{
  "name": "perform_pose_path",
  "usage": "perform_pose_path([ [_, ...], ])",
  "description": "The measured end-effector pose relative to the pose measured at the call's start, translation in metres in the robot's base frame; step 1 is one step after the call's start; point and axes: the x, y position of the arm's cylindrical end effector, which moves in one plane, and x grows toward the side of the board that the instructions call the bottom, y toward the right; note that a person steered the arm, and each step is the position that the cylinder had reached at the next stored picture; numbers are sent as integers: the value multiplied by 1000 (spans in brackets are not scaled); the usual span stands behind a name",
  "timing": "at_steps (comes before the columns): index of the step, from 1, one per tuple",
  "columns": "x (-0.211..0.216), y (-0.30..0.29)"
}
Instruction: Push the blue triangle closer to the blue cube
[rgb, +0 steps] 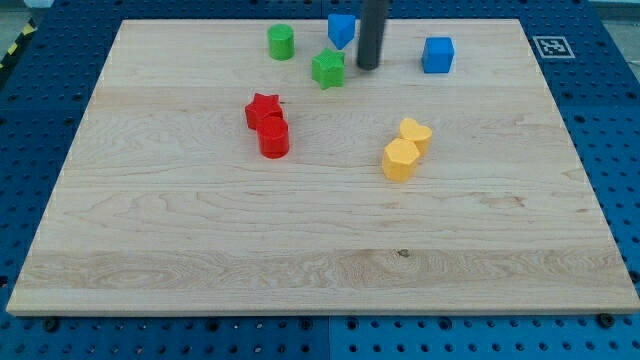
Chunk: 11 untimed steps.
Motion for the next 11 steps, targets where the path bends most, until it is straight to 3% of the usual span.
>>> perform_pose_path([
  [1,-2,-40],
  [3,-46,-42],
  [6,-72,-37],
  [9,-50,19],
  [11,-50,92],
])
